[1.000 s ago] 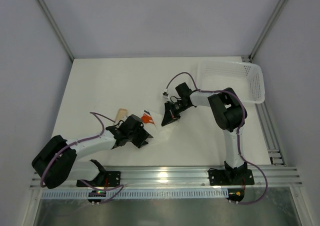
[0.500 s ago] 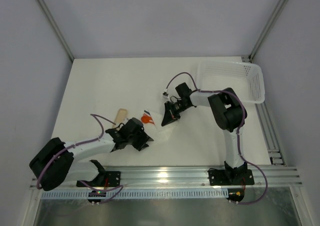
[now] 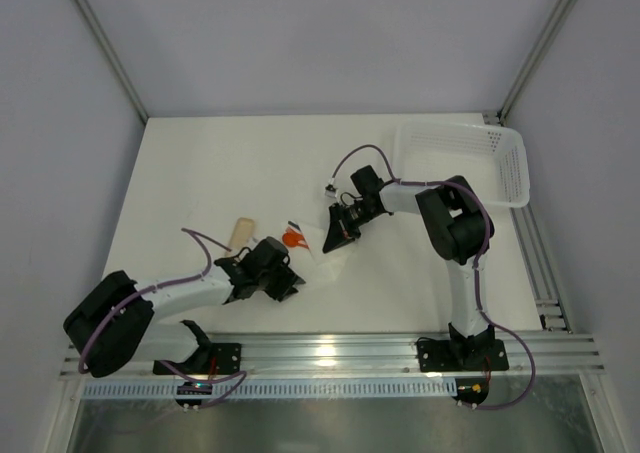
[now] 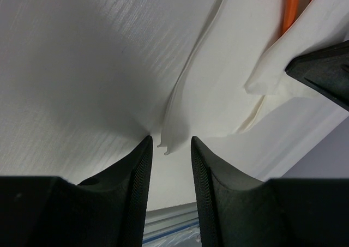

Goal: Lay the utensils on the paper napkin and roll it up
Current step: Roll the napkin at the center of the board.

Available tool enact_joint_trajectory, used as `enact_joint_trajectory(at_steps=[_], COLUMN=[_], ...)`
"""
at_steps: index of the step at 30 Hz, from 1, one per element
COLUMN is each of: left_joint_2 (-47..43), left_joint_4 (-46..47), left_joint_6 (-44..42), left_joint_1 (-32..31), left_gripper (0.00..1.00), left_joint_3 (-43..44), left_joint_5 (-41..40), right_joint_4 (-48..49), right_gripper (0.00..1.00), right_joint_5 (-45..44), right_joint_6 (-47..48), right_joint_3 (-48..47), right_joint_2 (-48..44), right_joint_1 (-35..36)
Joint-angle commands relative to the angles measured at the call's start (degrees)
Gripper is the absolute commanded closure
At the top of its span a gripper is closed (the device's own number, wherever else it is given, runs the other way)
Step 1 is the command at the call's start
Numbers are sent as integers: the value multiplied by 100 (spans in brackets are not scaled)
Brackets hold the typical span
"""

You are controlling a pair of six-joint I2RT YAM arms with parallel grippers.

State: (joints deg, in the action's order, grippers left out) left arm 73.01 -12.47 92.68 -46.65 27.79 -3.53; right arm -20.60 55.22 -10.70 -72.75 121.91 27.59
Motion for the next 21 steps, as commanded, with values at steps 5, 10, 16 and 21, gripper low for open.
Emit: enact_joint_trajectory(at_steps=[5, 10, 16, 21], left_joint_2=[248, 284, -67, -314], left_joint_4=[280, 272, -45, -658], left_joint_6=[4, -31, -66, -347], left_joint_1=[-28, -28, -28, -28], left_gripper=[71, 77, 83, 87], left_joint_3=[-107, -107, -143, 278], left_joint_5=[-210, -253, -526, -684], right_joint_4=[100, 91, 109, 109], right_gripper=[96, 96, 96, 96], right_joint_5=[-618, -635, -653, -671], right_joint_6=[244, 218, 209, 209], right_joint_3=[15, 15, 24, 7], right_joint_2=[176, 167, 211, 246], right_joint_1=[88, 97, 132, 167])
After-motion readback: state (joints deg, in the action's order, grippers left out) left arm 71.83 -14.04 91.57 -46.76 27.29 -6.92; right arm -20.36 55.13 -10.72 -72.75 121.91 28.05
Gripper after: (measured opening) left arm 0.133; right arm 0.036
